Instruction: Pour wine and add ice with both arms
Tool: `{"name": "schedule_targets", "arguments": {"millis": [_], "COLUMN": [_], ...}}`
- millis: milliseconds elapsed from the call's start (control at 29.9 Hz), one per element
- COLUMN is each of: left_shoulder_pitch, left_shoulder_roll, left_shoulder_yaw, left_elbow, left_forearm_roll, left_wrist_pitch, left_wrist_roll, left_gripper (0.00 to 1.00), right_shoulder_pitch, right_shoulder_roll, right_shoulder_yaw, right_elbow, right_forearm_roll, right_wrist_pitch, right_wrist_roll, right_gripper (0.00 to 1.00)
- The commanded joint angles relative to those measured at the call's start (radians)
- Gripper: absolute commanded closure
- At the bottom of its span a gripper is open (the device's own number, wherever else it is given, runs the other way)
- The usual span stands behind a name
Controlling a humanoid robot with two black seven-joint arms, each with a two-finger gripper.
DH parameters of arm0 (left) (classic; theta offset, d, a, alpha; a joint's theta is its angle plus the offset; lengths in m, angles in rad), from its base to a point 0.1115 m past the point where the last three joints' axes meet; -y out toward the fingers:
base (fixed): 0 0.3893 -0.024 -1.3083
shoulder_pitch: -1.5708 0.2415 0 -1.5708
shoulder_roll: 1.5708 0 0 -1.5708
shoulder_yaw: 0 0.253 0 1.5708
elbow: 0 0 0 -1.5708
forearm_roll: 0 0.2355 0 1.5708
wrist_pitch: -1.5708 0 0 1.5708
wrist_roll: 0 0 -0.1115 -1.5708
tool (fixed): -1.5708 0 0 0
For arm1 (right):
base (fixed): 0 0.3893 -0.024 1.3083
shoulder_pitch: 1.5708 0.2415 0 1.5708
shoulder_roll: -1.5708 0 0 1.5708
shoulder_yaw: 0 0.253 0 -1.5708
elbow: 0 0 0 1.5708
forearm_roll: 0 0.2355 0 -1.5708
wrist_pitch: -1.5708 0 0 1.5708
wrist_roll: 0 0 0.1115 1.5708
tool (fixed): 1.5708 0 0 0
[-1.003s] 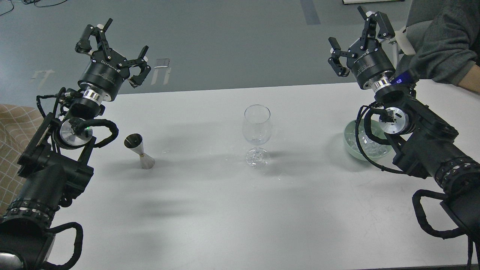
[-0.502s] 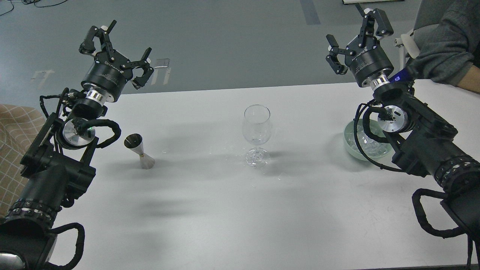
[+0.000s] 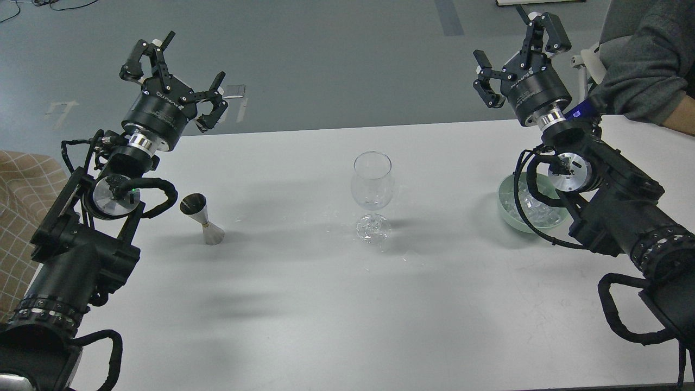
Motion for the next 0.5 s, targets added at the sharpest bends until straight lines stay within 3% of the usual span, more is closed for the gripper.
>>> {"name": "schedule_targets", "arguments": {"millis": [0, 468], "left_shoulder_pitch": [0.001, -0.001], "left_shoulder_roll": [0.002, 0.0], "left_shoulder_yaw": [-0.002, -0.002], "left_elbow": [-0.002, -0.002], "left_forearm_roll": [-0.001, -0.001], "left_wrist_pitch": [0.001, 0.002], "left_wrist_roll": [0.003, 0.004], "left_gripper": [0.02, 0.02], "right_shoulder_pitch": [-0.003, 0.003], "right_shoulder_roll": [0.0, -0.015], "right_shoulder_yaw": [0.0, 0.0], "right_elbow": [0.003, 0.007], "right_forearm_roll": [0.0, -0.002], "right_wrist_pitch": [0.0, 0.0], "right_wrist_roll": [0.0, 0.0], "right_gripper": [0.0, 0.0]}}
